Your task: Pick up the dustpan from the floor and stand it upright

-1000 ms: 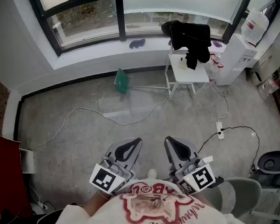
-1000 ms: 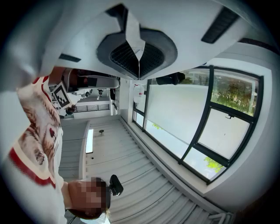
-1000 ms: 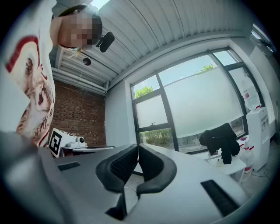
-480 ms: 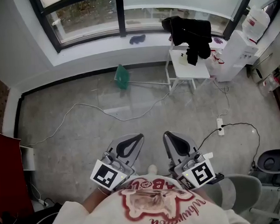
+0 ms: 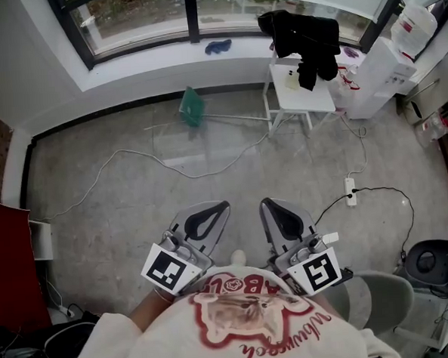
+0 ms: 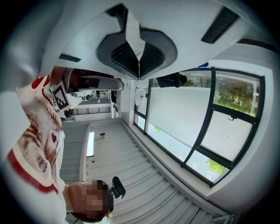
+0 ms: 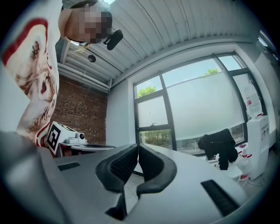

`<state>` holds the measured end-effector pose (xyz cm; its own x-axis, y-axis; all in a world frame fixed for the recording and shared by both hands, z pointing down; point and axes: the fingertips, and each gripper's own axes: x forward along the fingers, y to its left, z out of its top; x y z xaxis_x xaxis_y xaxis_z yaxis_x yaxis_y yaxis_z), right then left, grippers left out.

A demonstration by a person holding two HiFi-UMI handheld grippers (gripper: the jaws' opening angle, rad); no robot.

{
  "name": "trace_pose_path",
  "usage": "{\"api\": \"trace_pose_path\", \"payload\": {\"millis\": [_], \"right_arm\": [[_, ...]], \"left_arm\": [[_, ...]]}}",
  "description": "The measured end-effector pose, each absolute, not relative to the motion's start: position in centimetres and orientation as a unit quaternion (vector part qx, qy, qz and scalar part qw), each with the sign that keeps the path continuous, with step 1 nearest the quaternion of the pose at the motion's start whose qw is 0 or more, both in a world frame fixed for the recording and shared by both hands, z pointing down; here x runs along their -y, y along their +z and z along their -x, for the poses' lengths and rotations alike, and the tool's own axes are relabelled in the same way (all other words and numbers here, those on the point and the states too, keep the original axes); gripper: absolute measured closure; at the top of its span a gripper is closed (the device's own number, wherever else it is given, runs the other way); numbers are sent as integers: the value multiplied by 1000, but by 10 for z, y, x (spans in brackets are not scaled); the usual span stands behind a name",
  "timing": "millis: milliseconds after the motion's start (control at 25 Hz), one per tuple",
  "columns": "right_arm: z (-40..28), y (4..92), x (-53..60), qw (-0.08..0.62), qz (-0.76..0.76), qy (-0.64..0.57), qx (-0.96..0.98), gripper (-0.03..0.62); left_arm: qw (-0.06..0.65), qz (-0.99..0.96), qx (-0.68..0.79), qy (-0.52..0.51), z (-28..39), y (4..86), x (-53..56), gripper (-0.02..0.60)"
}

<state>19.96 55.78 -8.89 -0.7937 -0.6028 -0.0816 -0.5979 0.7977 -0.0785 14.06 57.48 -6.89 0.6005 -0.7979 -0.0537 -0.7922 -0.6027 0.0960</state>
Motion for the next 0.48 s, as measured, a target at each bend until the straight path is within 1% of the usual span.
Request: {"api": "trace_pose_path", "payload": {"millis": [280, 480], "right_arm": [[-239, -86, -550, 52, 315, -28, -947, 569], [-252, -76, -538, 47, 307, -44, -950, 569]], "left_arm": [[23, -893, 447, -44, -178, -70, -563, 560], [34, -890, 454, -36, -190, -64, -556, 560]]}}
